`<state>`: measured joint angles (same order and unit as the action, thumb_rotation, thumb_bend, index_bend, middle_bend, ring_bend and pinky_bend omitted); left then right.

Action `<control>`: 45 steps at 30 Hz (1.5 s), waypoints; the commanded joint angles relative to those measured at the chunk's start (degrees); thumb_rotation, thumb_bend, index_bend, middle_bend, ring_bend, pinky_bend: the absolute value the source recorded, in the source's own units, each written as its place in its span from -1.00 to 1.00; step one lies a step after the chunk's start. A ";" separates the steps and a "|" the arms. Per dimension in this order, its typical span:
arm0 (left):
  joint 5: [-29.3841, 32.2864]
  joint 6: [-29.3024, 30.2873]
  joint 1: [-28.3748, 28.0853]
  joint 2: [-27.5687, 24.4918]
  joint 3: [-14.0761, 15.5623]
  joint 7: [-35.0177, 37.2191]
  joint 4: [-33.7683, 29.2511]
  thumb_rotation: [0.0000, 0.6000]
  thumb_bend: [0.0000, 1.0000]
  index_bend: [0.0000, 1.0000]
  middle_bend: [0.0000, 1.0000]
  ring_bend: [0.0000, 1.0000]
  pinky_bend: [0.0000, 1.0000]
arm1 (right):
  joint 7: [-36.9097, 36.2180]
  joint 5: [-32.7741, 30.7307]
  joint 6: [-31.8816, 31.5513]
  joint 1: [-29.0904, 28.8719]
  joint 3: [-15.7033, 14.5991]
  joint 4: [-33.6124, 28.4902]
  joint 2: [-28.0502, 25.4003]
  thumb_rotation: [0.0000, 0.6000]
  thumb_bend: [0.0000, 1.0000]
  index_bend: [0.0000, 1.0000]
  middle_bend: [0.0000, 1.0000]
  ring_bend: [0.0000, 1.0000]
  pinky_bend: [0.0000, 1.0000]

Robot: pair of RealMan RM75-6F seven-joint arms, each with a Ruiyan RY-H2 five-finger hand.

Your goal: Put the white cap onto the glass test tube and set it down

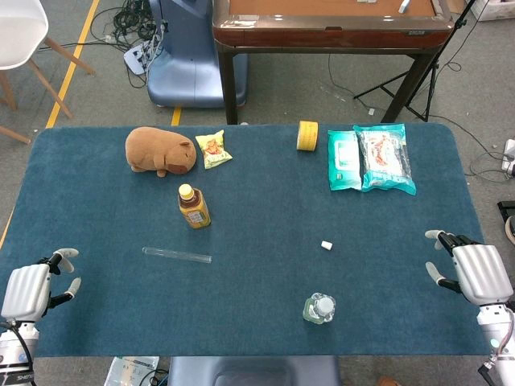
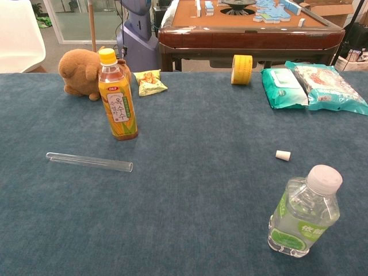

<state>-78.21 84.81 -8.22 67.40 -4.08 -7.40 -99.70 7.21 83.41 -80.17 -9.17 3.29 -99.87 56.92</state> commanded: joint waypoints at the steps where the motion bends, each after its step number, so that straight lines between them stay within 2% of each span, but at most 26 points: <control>1: 0.20 -0.19 0.04 0.05 -0.13 0.02 -0.02 1.00 -0.44 -0.31 0.02 -0.02 0.28 | 0.20 0.05 0.15 -0.14 0.14 -0.10 0.02 1.00 -0.38 -0.38 -0.08 -0.12 0.22; 8: 0.11 -0.31 0.40 -0.02 -0.20 0.41 -0.07 1.00 -0.45 -0.31 0.02 -0.02 0.28 | 3.07 0.03 2.50 -1.92 0.72 -1.36 -0.05 1.00 -0.38 -0.38 -0.04 -0.07 0.22; 11: 0.08 -0.19 0.60 -0.07 -0.28 0.61 -0.07 1.00 -0.44 -0.30 0.02 -0.02 0.28 | 6.80 -1.35 5.38 -3.68 1.15 -2.80 -0.04 1.00 -0.38 -0.38 0.11 0.20 0.37; 15: -0.05 -0.13 0.86 -0.14 -0.25 0.88 -0.10 1.00 -0.44 -0.30 0.02 -0.02 0.28 | 12.49 -4.52 11.17 -7.11 1.72 -4.68 0.59 1.00 -0.38 -0.38 0.61 0.82 0.79; 16: -0.08 -0.17 0.92 -0.18 -0.22 0.98 -0.13 1.00 -0.44 -0.30 0.02 -0.02 0.28 | 13.63 -5.44 12.47 -8.00 1.96 -4.80 1.00 1.00 -0.37 -0.38 0.71 0.92 0.88; 18: -0.12 -0.24 1.07 -0.32 -0.16 1.37 -0.22 1.00 -0.44 -0.30 0.02 -0.02 0.28 | 16.71 -8.38 16.04 -10.18 2.33 -5.02 1.94 1.00 -0.32 -0.38 0.83 1.00 0.98; 22: -0.05 -0.09 1.43 -0.50 -0.20 1.70 -0.14 1.00 -0.44 -0.30 0.02 -0.02 0.28 | 22.37 -15.20 22.68 -14.72 2.88 -5.13 4.08 1.00 -0.14 -0.40 0.98 1.00 1.00; 31: 0.41 -0.54 1.84 -0.42 -0.18 2.14 0.34 1.00 -0.45 -0.30 0.02 -0.02 0.28 | 29.24 -29.35 32.32 -22.87 1.60 -1.23 10.46 1.00 0.11 -0.48 1.00 1.00 1.00; 37: 0.44 -1.01 1.79 -0.28 -0.29 2.37 0.71 1.00 -0.44 -0.30 0.02 -0.02 0.28 | 30.30 -33.91 34.41 -26.16 0.03 1.79 14.42 1.00 0.15 -0.54 1.00 1.00 1.00; 45: 0.27 -1.01 1.99 -0.21 -0.34 2.79 1.05 1.00 -0.44 -0.30 0.02 -0.02 0.28 | 30.45 -36.18 34.56 -29.09 -1.24 3.86 17.50 1.00 0.15 -0.54 1.00 1.00 1.00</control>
<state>-77.93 83.79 -6.22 67.19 -4.42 -4.61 -98.65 37.62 47.41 -45.57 -38.07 2.21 -96.18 74.23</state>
